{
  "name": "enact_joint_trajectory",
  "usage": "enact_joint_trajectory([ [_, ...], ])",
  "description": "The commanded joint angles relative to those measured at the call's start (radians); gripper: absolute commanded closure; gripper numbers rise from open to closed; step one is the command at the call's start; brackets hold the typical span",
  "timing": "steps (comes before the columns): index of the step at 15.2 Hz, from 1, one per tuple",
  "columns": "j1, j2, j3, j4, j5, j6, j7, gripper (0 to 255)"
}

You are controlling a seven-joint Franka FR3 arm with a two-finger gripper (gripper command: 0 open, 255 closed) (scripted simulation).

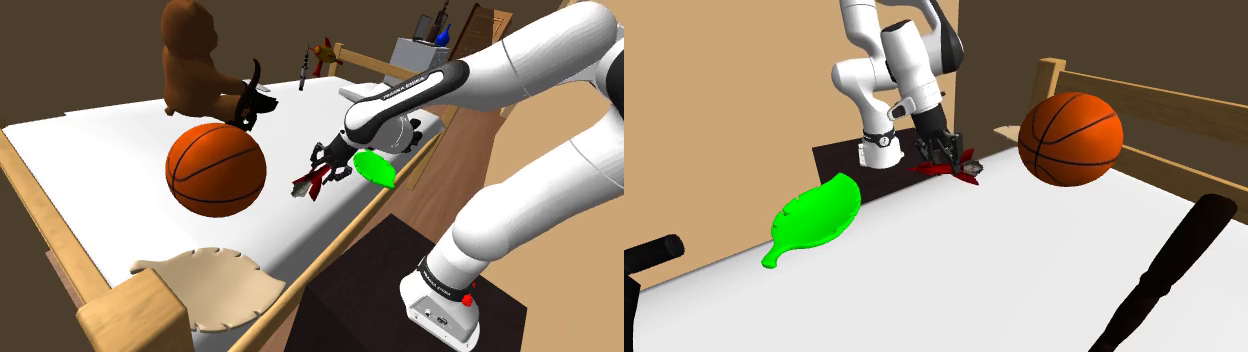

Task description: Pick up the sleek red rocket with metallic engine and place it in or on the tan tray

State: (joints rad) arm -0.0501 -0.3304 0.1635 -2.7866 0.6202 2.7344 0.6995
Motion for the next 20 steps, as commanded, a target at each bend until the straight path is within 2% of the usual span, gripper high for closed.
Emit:
enact_joint_trajectory([
  [1,-0.016,-0.028,0.006,0.007,-0.028,-0.036,0.025,255],
  [12,-0.066,-0.151,0.019,0.059,-0.118,-0.206,0.112,255],
  [20,0.020,-0.182,0.218,0.051,-0.080,-0.166,0.356,255],
])
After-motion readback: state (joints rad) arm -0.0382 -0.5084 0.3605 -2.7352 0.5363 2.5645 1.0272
